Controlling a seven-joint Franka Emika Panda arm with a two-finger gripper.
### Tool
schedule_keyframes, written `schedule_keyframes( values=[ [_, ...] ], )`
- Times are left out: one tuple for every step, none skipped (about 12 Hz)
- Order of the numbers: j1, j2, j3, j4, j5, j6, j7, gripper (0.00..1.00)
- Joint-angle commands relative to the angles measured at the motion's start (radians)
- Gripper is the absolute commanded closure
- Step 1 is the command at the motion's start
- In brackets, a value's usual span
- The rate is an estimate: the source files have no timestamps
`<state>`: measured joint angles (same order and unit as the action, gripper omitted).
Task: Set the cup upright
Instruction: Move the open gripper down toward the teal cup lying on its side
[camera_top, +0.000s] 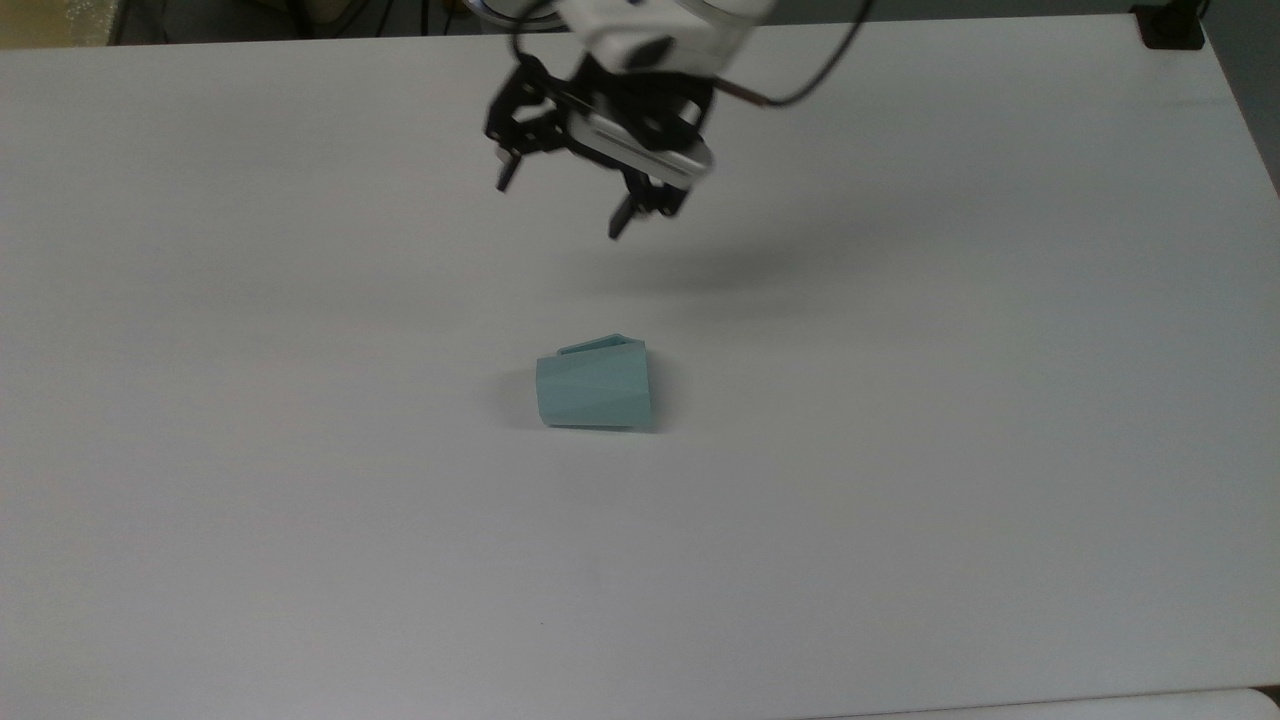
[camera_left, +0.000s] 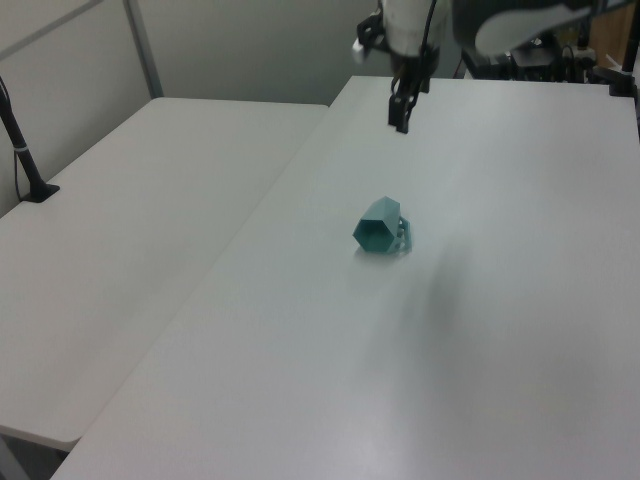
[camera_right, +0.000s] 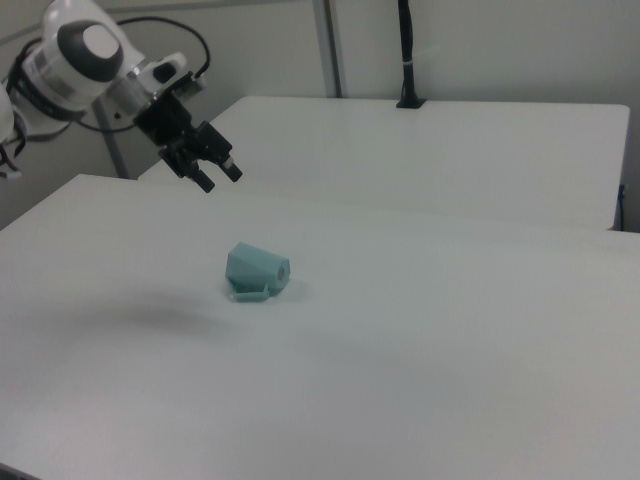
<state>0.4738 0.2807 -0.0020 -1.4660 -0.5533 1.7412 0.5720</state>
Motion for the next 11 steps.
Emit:
schedule_keyframes(
  values=[
    [0.031,0.101,0.086,-0.008,-0.240,0.058,0.191,0.00],
    [0.045,0.130,0.094,-0.007,-0.288,0.058,0.210,0.00],
    [0.064,0.153,0.093,-0.007,-0.296,0.054,0.212,0.00],
    [0.074,0.173,0.093,-0.005,-0.304,0.054,0.212,0.00],
    [0.080,0.187,0.094,-0.004,-0.309,0.055,0.215,0.00],
    [0.082,0.211,0.094,0.003,-0.310,0.055,0.218,0.00],
    [0.083,0.233,0.096,0.003,-0.321,0.054,0.220,0.00],
    [0.094,0.260,0.096,0.003,-0.332,0.055,0.232,0.00],
    [0.092,0.281,0.096,0.003,-0.342,0.058,0.236,0.00],
    [0.088,0.299,0.096,0.003,-0.347,0.060,0.236,0.00],
    [0.083,0.313,0.096,0.003,-0.350,0.061,0.236,0.00]
  ],
)
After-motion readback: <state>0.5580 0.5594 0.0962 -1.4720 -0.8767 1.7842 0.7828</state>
